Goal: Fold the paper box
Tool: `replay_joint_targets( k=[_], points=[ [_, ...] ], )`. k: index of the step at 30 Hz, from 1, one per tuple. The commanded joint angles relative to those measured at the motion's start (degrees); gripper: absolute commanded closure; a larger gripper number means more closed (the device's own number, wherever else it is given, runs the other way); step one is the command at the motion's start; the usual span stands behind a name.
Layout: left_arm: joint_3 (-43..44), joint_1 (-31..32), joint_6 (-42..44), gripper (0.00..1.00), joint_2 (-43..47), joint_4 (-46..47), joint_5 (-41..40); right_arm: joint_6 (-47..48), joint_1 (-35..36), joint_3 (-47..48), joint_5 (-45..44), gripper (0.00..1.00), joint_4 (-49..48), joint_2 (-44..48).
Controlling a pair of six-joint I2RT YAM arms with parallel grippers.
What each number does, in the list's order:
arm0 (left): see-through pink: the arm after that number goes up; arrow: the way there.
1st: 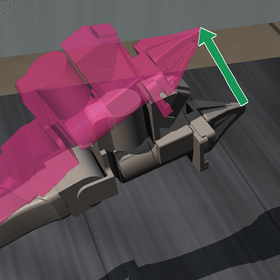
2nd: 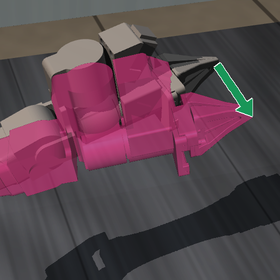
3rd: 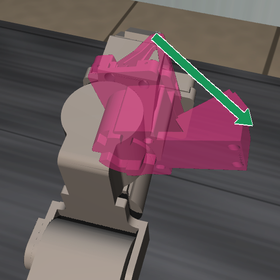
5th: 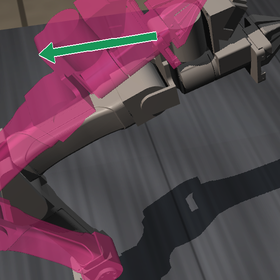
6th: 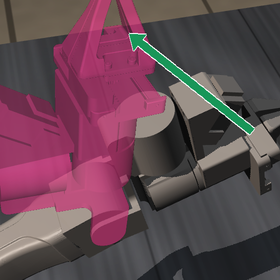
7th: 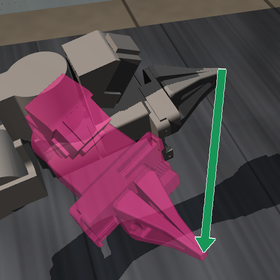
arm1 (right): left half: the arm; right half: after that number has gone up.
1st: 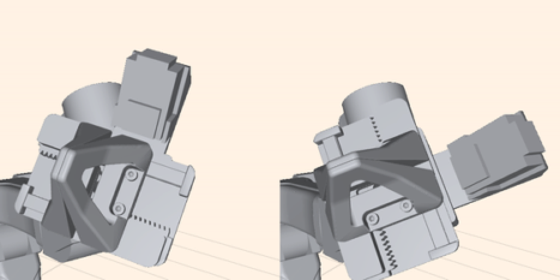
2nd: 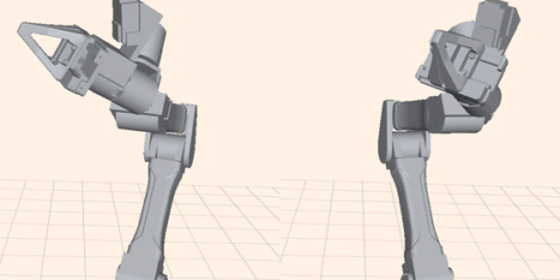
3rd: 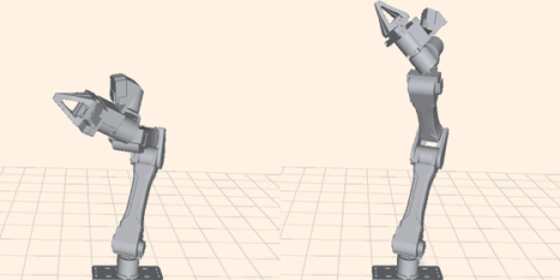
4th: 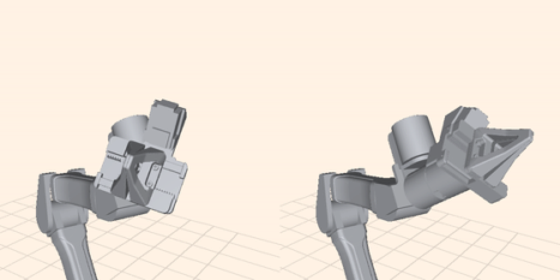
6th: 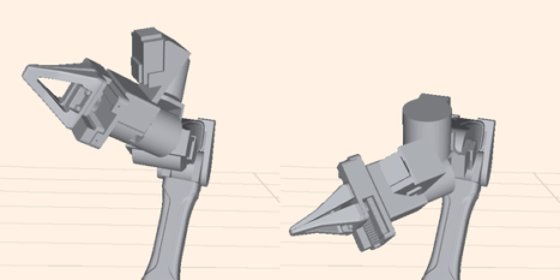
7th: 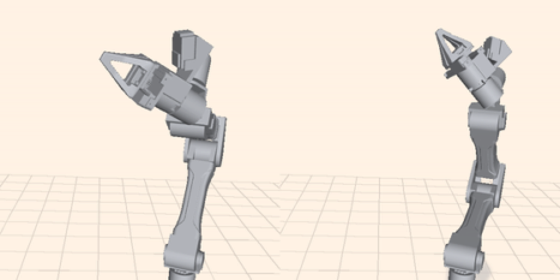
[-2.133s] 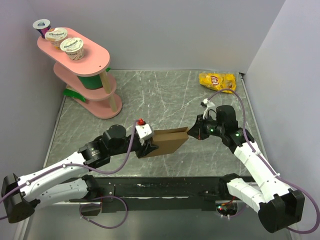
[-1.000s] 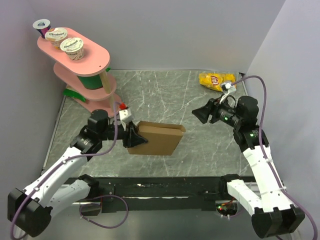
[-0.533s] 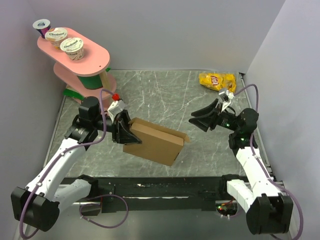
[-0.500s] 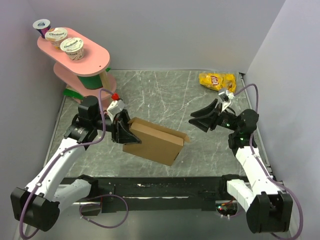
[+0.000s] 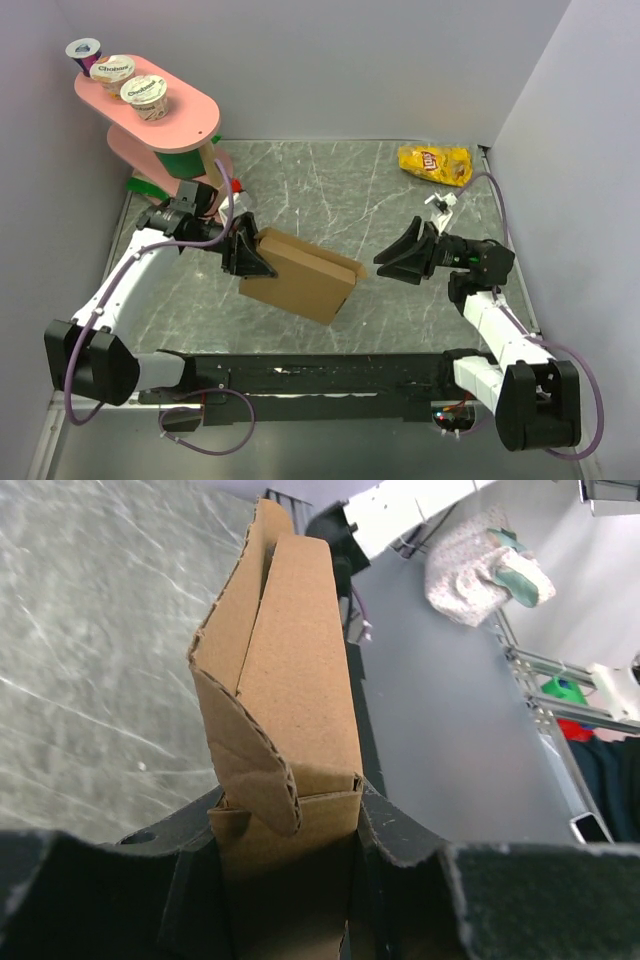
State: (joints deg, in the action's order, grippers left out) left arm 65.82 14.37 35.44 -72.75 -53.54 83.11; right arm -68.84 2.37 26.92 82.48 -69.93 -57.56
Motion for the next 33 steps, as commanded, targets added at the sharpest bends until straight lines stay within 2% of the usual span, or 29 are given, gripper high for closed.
replay_joint_targets(
  k=[1,2,4,5,6,7,9,10,11,12,16,25,31,33],
  points=[
    [2.38,-0.04,8.79,0.95,1.55,-8.09,13.74,8.26,0.88,-0.11,-0.03,0.48,-3.31,3.06],
    [2.21,-0.04,8.16,0.95,1.99,-7.55,13.74,13.68,0.79,-0.02,-0.82,0.48,0.72,3.85],
    [1.68,-0.04,5.71,0.96,3.22,-6.24,13.66,21.07,0.97,1.03,-3.28,0.5,16.07,6.92],
    [1.24,-0.13,5.0,0.96,3.75,-5.1,13.66,31.21,1.14,1.9,-4.68,0.51,23.1,8.24],
    [1.24,-0.13,4.81,0.96,3.93,-5.26,13.57,37.4,1.84,4.26,-7.83,0.51,30.83,10.95],
    [1.41,-0.13,6.38,0.96,4.02,-5.96,13.13,48.95,2.8,5.85,-10.64,0.51,47.79,12.2],
    [3.51,-0.4,11.03,0.96,3.15,-12.79,10.51,57.55,5.87,11.28,-18.87,0.49,60.99,14.05],
    [4.31,-0.66,17.06,0.96,2.53,-16.13,10.41,60.72,6.5,12.62,-21.11,0.48,66.97,14.23],
    [5.71,-2.4,21.55,0.96,0.87,-23.38,11.27,61.88,7.11,13.85,-22.7,0.48,69.55,14.23],
    [6.33,-3.29,25.86,0.97,-0.1,-24.85,12.24,62.16,7.64,15.43,-24.63,0.47,71.06,14.32],
    [6.34,-6.37,27.92,0.99,-1.95,-24.77,12.69,59.44,8.79,17.02,-29.47,0.43,71.95,14.67],
    [8.61,-7.16,25.74,0.98,-4.07,-24.68,11.55,61.54,10.28,19.31,-31.59,0.39,74.76,15.2],
    [17.04,-8.04,20.82,0.98,-1.43,-24.68,12.16,60.84,11.25,19.31,-31.32,0.39,72.93,14.14],
    [23.45,-8.66,20.72,0.98,-2.39,-24.77,13.12,60.14,11.6,18.44,-30.98,0.38,71.08,13.97]
  ],
)
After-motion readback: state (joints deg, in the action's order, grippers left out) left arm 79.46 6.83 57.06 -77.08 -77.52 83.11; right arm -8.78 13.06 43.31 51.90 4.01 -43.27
